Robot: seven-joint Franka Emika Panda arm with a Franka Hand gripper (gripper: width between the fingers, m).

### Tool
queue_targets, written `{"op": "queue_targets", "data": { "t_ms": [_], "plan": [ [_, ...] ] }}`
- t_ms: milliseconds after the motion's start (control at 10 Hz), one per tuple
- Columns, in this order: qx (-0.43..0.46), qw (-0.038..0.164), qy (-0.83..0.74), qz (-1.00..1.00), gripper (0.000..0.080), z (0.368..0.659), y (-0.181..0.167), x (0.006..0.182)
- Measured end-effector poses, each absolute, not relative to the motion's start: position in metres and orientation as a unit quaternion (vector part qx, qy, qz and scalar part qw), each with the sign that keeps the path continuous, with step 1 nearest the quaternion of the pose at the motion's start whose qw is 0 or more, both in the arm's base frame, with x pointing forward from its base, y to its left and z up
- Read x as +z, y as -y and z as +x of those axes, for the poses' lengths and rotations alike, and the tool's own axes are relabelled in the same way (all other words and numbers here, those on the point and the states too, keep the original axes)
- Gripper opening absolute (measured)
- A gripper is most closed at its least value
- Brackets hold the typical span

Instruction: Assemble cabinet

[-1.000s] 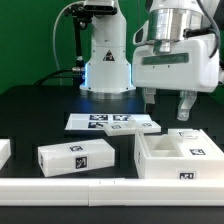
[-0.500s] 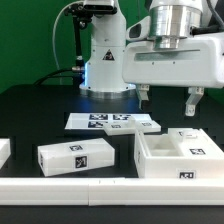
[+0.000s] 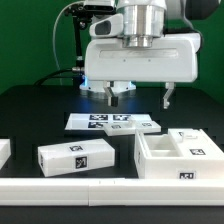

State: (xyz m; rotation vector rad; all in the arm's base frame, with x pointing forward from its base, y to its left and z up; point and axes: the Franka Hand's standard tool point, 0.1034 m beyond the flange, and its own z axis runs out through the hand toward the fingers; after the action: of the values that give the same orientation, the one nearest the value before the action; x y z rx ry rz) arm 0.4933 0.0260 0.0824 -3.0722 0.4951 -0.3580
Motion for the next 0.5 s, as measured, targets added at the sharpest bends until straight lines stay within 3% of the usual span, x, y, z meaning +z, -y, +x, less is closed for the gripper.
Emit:
{"op": "queue_targets", "data": {
  "t_ms": [300,500],
  "plan": [
    [-0.113,-0.013,-0.060,-0.992,0.0797,0.496,-0.023,0.083],
    [-0.072,-0.011,-0.011,-0.997,0.0797,0.478,-0.018,0.070]
  ]
}}
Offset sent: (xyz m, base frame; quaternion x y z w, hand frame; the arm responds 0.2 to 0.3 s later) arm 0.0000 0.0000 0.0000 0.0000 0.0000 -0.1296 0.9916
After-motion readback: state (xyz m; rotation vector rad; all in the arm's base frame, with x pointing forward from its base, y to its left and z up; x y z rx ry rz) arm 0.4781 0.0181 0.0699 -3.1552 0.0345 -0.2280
